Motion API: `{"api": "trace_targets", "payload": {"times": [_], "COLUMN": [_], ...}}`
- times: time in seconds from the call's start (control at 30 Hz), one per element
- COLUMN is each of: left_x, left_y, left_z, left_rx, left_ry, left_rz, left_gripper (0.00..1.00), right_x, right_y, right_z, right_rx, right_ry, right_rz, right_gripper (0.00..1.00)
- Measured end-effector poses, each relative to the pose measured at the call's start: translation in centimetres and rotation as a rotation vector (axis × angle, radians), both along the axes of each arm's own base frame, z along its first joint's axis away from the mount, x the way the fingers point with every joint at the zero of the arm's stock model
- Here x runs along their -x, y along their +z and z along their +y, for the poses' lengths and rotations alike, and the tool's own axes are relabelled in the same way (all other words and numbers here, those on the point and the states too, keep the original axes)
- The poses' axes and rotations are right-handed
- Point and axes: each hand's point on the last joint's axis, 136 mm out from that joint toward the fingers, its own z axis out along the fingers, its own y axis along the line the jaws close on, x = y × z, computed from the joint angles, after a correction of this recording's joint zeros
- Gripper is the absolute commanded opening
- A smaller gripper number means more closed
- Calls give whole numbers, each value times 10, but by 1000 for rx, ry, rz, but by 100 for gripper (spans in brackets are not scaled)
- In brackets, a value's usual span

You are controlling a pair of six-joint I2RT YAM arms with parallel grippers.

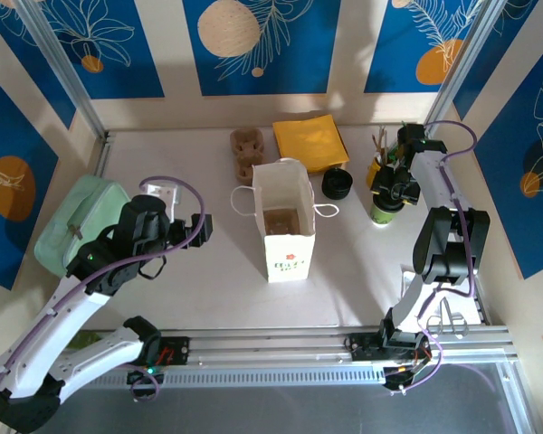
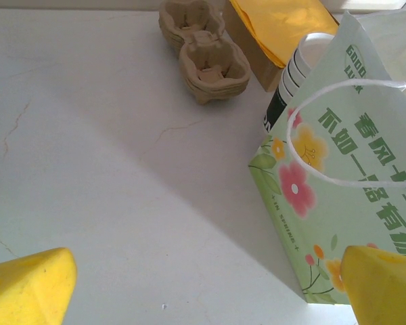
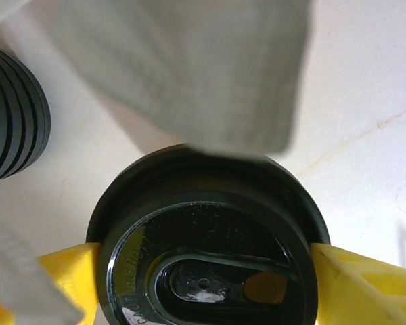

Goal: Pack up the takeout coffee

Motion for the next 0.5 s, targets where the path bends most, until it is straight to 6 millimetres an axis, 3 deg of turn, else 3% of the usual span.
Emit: {"api": "trace_targets", "payload": {"times": [0.5], "left_x": [-2], "left_y": [1], "left_z": [0], "left_rx": [0], "left_ry": [2], "left_rz": [-5], "left_gripper": [99], "right_x": [14], "right_y": [-1], "right_z": [25], "right_rx": [-23], "right_ry": [54], "right_rz": [59], "right_gripper": [75]}}
